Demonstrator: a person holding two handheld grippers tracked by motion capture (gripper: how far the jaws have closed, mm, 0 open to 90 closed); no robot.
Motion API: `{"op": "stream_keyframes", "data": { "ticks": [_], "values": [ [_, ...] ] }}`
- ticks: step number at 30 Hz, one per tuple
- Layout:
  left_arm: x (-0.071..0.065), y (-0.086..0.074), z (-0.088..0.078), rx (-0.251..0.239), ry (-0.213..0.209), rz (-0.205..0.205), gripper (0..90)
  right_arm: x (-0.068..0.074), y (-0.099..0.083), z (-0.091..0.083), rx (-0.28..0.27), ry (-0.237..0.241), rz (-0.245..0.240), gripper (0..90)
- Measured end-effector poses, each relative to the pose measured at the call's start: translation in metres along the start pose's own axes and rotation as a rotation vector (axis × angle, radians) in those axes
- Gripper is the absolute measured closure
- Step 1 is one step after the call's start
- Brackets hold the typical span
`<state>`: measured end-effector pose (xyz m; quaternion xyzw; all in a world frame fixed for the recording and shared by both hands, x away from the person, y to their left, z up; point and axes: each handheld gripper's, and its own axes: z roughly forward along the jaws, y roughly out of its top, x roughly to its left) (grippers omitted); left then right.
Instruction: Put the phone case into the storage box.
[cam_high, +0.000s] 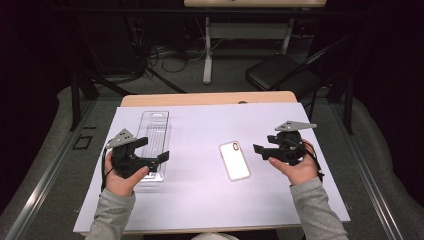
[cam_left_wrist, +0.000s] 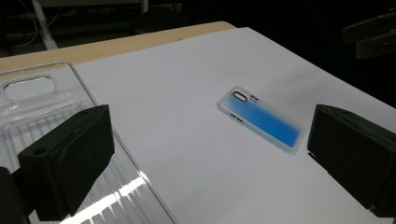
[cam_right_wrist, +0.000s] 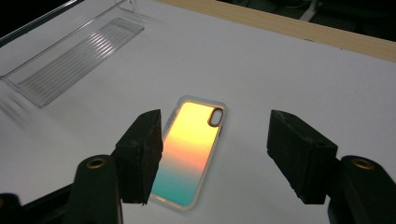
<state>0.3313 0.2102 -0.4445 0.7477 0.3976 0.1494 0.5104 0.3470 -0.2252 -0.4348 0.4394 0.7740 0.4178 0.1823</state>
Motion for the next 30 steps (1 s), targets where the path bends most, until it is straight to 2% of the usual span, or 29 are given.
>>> {"op": "stream_keyframes", "data": {
  "ticks": [1,2,6,9,14,17,20,21,23,26,30],
  "values": [
    [0.0,0.0,0.0,0.0,0.0,0.0,2.2,0.0,0.0,0.0,0.0,0.0,0.0,35.9],
    [0.002,0.004,0.003,0.0,-0.002,-0.004,2.8,0.0,0.004,0.006,0.026,-0.01,-0.005,36.3],
    [0.005,0.009,0.009,0.021,-0.007,-0.013,2.8,-0.001,0.009,0.016,0.076,-0.002,0.012,36.0],
    [0.007,0.016,0.01,-0.003,0.037,0.008,6.0,-0.003,0.013,0.024,0.105,0.006,0.015,35.6],
    [0.009,0.018,0.006,-0.032,0.034,0.011,7.3,-0.006,0.018,0.039,0.216,0.044,0.056,34.3],
    [0.01,0.017,0.006,-0.031,0.039,0.013,7.3,-0.005,0.021,0.05,0.28,0.038,0.044,34.1],
    [0.01,0.016,0.008,-0.014,0.032,0.015,8.3,-0.006,0.021,0.061,0.353,0.028,0.056,34.4],
    [0.01,0.016,0.008,-0.014,0.032,0.015,8.9,-0.006,0.021,0.061,0.353,0.028,0.056,34.4],
    [0.009,0.014,0.009,-0.01,0.036,0.024,9.8,-0.004,0.022,0.072,0.416,0.013,0.065,36.0],
    [0.009,0.015,0.008,-0.014,0.031,0.026,11.0,-0.003,0.023,0.082,0.474,0.006,0.068,39.2],
    [0.008,0.015,0.006,-0.015,0.016,0.03,14.8,-0.004,0.023,0.094,0.539,-0.009,0.077,39.2]
  ]
}}
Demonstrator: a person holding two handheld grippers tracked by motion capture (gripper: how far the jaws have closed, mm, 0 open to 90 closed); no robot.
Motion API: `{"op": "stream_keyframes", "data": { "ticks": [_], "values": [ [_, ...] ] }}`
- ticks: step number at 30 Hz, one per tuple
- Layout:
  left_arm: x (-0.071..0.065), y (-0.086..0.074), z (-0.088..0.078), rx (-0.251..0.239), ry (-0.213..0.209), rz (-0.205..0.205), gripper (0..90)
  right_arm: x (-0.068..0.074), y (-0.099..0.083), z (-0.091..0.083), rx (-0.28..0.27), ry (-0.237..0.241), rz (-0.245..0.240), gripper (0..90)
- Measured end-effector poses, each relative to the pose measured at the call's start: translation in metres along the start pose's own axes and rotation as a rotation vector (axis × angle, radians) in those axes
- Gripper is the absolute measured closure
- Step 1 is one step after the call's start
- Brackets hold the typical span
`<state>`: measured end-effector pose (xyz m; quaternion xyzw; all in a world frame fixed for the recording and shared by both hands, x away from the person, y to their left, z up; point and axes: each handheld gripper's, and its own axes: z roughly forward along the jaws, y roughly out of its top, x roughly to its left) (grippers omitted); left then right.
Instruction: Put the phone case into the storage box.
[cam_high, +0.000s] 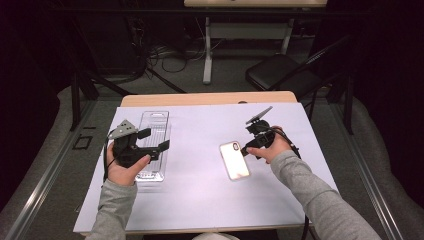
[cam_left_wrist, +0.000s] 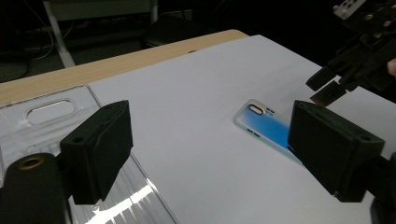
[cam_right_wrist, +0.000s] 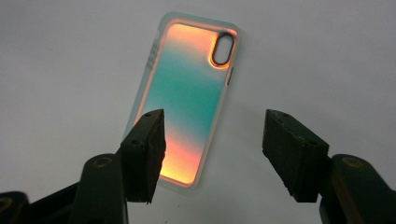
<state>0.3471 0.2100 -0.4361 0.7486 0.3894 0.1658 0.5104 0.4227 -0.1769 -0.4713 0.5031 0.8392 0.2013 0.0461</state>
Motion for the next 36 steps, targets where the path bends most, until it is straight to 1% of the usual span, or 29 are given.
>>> {"op": "stream_keyframes", "data": {
  "ticks": [1,2,3,4,6,7,8,9,10,11,13,15,16,17,19,20,21,22,23,24,26,27,29,30,31,32,33,35,36],
  "values": [
    [0.0,0.0,0.0,0.001,-0.001,0.0,14.9,-0.001,0.001,0.004,-0.011,0.007,0.007,39.4],
    [0.0,0.0,0.0,0.001,-0.002,0.002,14.9,-0.002,0.004,0.002,0.057,-0.011,0.004,40.3],
    [0.0,0.0,0.0,0.001,-0.002,0.002,14.9,-0.002,0.004,0.002,0.057,-0.011,0.004,40.3],
    [-0.001,-0.001,0.0,-0.001,-0.001,0.001,14.9,-0.003,0.006,0.006,0.059,-0.019,0.017,40.7],
    [-0.001,-0.001,0.001,-0.002,-0.002,0.001,14.9,-0.003,0.006,0.01,0.055,-0.017,0.026,41.3],
    [-0.001,-0.002,0.001,0.003,-0.001,0.001,14.9,-0.004,0.007,0.011,0.071,-0.021,0.017,41.3],
    [-0.001,-0.002,0.001,0.004,0.0,0.001,14.9,-0.004,0.007,0.013,0.067,-0.022,0.021,41.4],
    [-0.001,-0.002,0.001,0.004,0.0,0.001,14.9,-0.004,0.008,0.013,0.093,-0.028,0.026,43.0],
    [-0.001,-0.002,0.001,0.005,0.002,0.002,14.9,-0.004,0.007,0.016,0.075,-0.026,0.024,44.5],
    [-0.001,-0.002,0.001,0.006,0.003,0.002,15.0,-0.004,0.008,0.015,0.106,-0.038,0.023,45.0],
    [-0.001,-0.002,0.001,0.006,0.004,0.002,15.0,-0.004,0.006,0.021,0.055,-0.021,0.04,45.3],
    [-0.001,-0.002,0.001,0.006,0.004,0.002,15.0,-0.002,0.007,0.019,0.077,-0.021,0.04,46.9],
    [-0.002,-0.003,0.001,0.008,0.003,0.001,15.0,-0.002,0.008,0.02,0.072,-0.018,0.031,46.8],
    [-0.002,-0.003,0.001,0.009,0.004,0.002,15.0,-0.001,0.008,0.02,0.075,-0.016,0.038,46.8],
    [-0.002,-0.003,0.001,0.009,0.004,0.001,15.0,0.0,0.008,0.021,0.074,-0.013,0.033,46.8],
    [-0.002,-0.003,0.0,0.01,0.003,0.002,15.0,0.0,0.007,0.023,0.06,-0.001,0.033,47.1],
    [-0.002,-0.003,0.0,0.009,0.002,0.002,15.0,0.001,0.007,0.024,0.066,0.0,0.037,48.5],
    [-0.002,-0.003,0.0,0.008,0.003,0.003,15.0,0.001,0.008,0.024,0.103,-0.013,0.032,49.4],
    [-0.002,-0.003,0.0,0.008,0.003,0.003,15.0,0.001,0.008,0.024,0.103,-0.013,0.032,49.4],
    [-0.001,-0.003,0.0,0.009,0.005,0.003,15.0,0.002,0.009,0.024,0.104,-0.021,0.013,49.9],
    [-0.001,-0.003,0.0,0.008,0.004,0.002,15.0,0.002,0.009,0.025,0.091,-0.02,0.019,50.3],
    [-0.001,-0.003,0.0,0.005,0.005,-0.001,15.0,0.003,0.011,0.025,0.112,-0.025,0.006,50.7],
    [-0.001,-0.003,0.0,0.004,0.004,-0.005,15.0,0.005,0.012,0.027,0.106,-0.03,-0.003,49.7],
    [0.0,-0.003,0.0,0.002,0.004,-0.005,15.0,0.005,0.013,0.025,0.153,-0.053,-0.013,49.4],
    [0.0,-0.003,0.0,0.001,0.005,-0.005,15.0,0.005,0.009,0.035,0.012,-0.015,0.02,48.8],
    [0.0,-0.003,0.0,0.001,0.005,-0.006,15.0,0.006,0.009,0.035,0.024,-0.016,0.019,48.8],
    [-0.001,-0.003,0.0,0.0,0.005,-0.006,15.0,0.007,0.012,0.031,0.1,-0.041,0.003,50.5],
    [-0.001,-0.003,0.0,0.0,0.004,-0.005,15.0,0.007,0.012,0.034,0.081,-0.026,0.021,52.6],
    [-0.001,-0.003,0.0,0.0,0.004,-0.005,15.0,0.008,0.012,0.034,0.091,-0.03,0.028,53.7]
  ]
}}
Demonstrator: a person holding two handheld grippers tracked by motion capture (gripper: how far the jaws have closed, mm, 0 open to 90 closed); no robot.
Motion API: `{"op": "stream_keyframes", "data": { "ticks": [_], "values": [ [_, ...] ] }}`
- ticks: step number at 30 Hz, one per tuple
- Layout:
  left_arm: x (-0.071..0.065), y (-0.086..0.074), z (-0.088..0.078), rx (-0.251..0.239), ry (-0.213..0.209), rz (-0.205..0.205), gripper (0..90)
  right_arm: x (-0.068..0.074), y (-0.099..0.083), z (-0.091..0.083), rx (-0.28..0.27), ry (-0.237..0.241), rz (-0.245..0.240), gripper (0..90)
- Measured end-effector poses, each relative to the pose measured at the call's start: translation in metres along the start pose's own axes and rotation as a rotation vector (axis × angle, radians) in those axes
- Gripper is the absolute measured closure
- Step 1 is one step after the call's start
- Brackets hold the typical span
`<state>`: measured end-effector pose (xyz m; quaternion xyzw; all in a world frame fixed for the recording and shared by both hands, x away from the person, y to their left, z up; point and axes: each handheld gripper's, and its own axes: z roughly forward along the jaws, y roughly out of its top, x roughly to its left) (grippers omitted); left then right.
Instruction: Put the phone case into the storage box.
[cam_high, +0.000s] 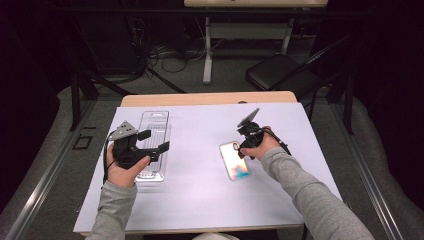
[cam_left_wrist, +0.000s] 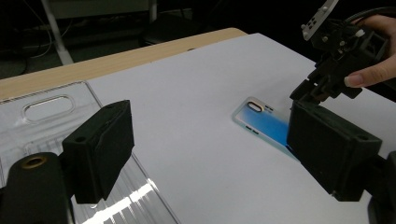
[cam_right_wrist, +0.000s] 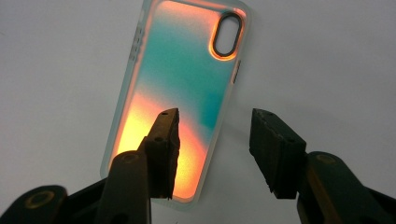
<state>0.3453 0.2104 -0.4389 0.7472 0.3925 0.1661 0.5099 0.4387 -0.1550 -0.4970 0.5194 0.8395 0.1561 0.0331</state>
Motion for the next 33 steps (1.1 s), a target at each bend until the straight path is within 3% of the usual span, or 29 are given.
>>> {"op": "stream_keyframes", "data": {
  "ticks": [2,9,15,27,28,29,31,33],
  "values": [
    [0.0,0.0,0.0,0.001,0.0,-0.001,15.0,-0.001,0.002,0.0,0.025,-0.012,-0.019,56.5],
    [0.001,0.0,0.0,0.001,0.0,-0.002,15.0,-0.001,0.004,0.003,0.068,-0.032,-0.014,62.9],
    [0.001,0.0,0.0,0.001,-0.001,-0.002,15.2,-0.001,0.004,0.009,0.089,-0.017,0.024,70.4],
    [0.002,-0.001,0.0,0.005,-0.002,-0.005,15.2,-0.004,0.003,0.022,0.147,-0.017,0.065,76.3],
    [0.002,-0.001,0.0,0.005,-0.002,-0.005,15.2,-0.003,0.002,0.023,0.155,-0.013,0.087,77.0],
    [0.002,-0.001,0.0,0.006,-0.001,-0.006,15.2,-0.003,0.001,0.025,0.129,-0.006,0.094,77.4],
    [0.002,-0.001,0.0,0.005,-0.001,-0.006,15.2,-0.003,0.002,0.025,0.151,-0.011,0.088,78.0],
    [0.002,-0.001,0.0,0.006,0.0,-0.006,15.2,-0.004,0.001,0.027,0.134,-0.006,0.086,78.5]
  ]
}}
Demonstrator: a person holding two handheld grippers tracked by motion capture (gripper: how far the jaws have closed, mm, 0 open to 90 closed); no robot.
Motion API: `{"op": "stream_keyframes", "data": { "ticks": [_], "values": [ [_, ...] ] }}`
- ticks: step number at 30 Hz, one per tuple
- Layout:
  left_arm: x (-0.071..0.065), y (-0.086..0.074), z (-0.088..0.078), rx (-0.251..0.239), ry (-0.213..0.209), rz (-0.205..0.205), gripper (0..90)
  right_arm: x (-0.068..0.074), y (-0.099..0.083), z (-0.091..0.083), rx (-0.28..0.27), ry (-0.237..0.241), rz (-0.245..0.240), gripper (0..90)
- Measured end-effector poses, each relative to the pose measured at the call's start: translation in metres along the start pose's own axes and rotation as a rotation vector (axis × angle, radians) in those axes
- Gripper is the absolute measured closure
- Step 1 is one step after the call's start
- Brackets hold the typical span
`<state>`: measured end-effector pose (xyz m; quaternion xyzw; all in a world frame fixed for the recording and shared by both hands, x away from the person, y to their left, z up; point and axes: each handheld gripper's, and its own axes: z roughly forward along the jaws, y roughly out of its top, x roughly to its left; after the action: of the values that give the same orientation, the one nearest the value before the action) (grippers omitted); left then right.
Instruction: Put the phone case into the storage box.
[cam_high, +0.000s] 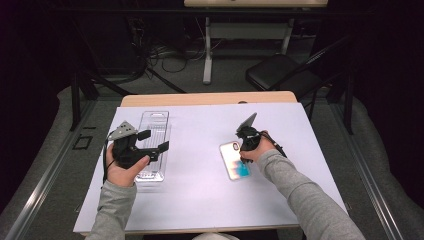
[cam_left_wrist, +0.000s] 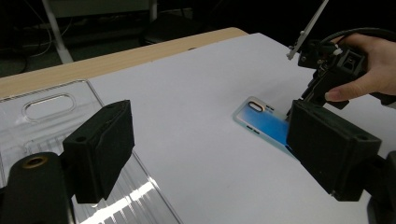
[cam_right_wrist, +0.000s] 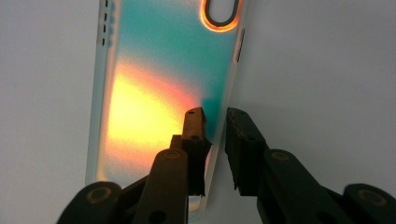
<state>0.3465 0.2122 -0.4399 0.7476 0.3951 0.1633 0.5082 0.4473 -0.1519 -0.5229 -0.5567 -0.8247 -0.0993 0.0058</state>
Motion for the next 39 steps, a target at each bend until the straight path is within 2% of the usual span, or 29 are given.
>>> {"op": "stream_keyframes", "data": {
  "ticks": [5,8,9,11,16,18,19,21,23,27,28,33,39],
  "values": [
    [0.0006,-0.0001,-0.0003,-0.003,0.0,-0.003,15.2,-0.0009,0.0007,-0.0001,0.042,-0.013,0.003,79.1],
    [0.0009,-0.0002,-0.0004,-0.003,0.001,-0.004,15.2,-0.0015,0.0002,0.0017,0.038,-0.008,0.01,80.0],
    [0.0009,-0.0003,-0.0002,-0.005,0.001,-0.005,15.2,-0.0008,0.0,0.0021,0.036,-0.005,0.026,80.1],
    [0.0011,-0.0002,-0.0002,-0.002,0.001,-0.004,15.2,-0.0015,-0.0004,0.0036,0.016,0.002,0.028,80.7],
    [0.0016,-0.0005,0.0,-0.004,0.003,-0.005,15.2,-0.0033,0.0008,0.0017,0.048,-0.002,0.035,82.1],
    [0.0017,-0.0006,0.0,-0.003,0.004,-0.005,15.2,-0.004,0.0008,0.002,0.046,0.006,0.045,82.6],
    [0.0019,-0.0005,-0.0002,-0.003,0.004,-0.005,15.2,-0.0033,0.0008,0.0018,0.049,0.008,0.069,83.0],
    [0.0021,-0.0006,-0.0001,-0.004,0.003,-0.006,15.2,-0.0053,0.001,0.0027,0.039,0.015,0.059,83.7],
    [0.0022,-0.0007,-0.0001,-0.004,0.004,-0.006,15.2,-0.0054,0.0015,0.0017,0.055,0.014,0.072,84.0],
    [0.0026,-0.0009,0.0001,-0.002,0.004,-0.008,15.2,-0.0068,0.0016,0.0017,0.056,0.015,0.071,84.5],
    [0.0027,-0.0009,0.0001,-0.002,0.004,-0.008,15.2,-0.007,0.0014,0.0024,0.046,0.027,0.087,84.9],
    [0.0032,-0.0013,0.0002,-0.003,0.007,-0.009,15.2,-0.0077,0.0018,0.0017,0.058,0.026,0.1,85.6],
    [0.0035,-0.0015,0.0004,-0.003,0.009,-0.012,15.2,-0.0081,0.0019,0.0023,0.051,0.035,0.099,86.4]
  ]
}}
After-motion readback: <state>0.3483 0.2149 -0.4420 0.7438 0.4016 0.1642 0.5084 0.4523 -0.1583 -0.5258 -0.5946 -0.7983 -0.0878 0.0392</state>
